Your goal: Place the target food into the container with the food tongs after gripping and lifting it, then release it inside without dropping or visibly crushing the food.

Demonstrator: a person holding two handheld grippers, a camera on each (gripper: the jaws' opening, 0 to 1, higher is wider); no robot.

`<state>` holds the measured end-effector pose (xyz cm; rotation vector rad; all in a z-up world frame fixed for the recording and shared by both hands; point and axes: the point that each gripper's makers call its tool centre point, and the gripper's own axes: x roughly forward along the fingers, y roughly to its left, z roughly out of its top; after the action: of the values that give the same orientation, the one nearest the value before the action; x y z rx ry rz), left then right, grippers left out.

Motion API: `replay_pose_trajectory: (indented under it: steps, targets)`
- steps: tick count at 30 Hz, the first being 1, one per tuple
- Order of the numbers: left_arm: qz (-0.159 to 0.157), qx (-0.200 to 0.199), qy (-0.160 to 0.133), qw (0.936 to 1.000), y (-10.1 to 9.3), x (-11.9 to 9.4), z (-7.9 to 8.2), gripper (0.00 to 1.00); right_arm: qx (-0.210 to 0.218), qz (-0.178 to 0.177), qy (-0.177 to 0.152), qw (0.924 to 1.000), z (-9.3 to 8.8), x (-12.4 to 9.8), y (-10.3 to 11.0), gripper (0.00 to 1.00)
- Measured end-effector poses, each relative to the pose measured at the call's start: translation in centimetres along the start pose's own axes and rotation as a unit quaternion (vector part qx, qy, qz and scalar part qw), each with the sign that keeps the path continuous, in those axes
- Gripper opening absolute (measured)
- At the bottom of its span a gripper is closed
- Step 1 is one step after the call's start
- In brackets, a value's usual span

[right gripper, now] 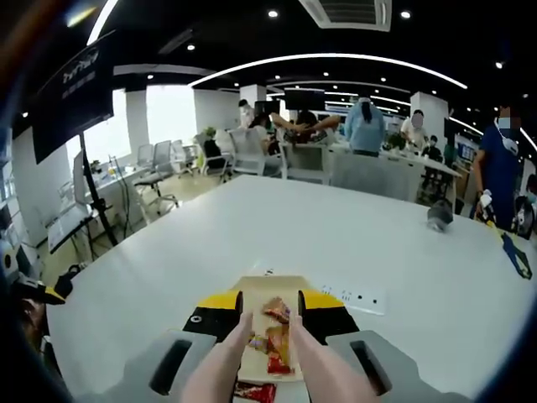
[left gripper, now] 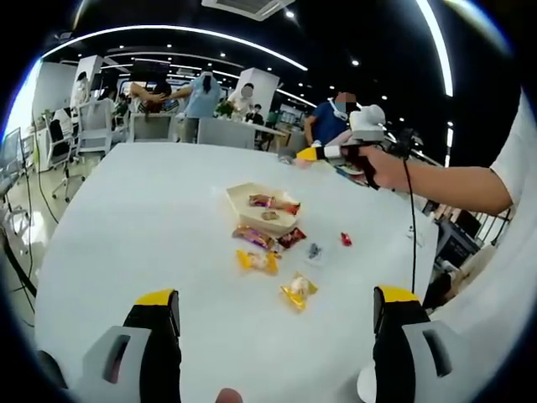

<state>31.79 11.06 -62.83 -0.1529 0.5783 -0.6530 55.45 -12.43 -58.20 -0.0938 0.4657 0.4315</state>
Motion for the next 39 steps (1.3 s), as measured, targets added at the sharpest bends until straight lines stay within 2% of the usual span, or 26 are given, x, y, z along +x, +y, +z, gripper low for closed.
replay_pose_trajectory:
  steps: [17,22,27,32,34,39]
  targets:
    - [-0.008,0.005,-0.003,1.0000,-0.4,0.0,0.1,0.96,-0.005,0.002,-0.008,1.0000,0.7,-0.7,0.3,0.27]
    - [-0.010,0.007,-0.003,0.9999,-0.5,-0.1,0.1,0.96,0.006,0.005,-0.030,0.9995,1.3,-1.5,0.6,0.28]
    - [-0.012,0.009,-0.004,0.9999,-0.6,-0.1,0.2,0.96,0.005,0.002,-0.035,0.9994,1.1,-2.1,0.7,0.28]
    - [-0.018,0.011,-0.002,0.9998,-0.9,0.1,0.1,0.95,0.020,0.004,-0.040,0.9990,0.6,-3.2,0.9,0.28]
    - [-0.022,0.012,-0.002,0.9997,-1.1,0.2,0.1,0.95,0.054,0.016,-0.051,0.9971,0.6,-3.8,1.3,0.28]
    - [-0.039,0.015,0.002,0.9991,-1.8,0.7,0.0,0.93,0.062,0.029,-0.045,0.9967,0.0,-4.8,1.8,0.28]
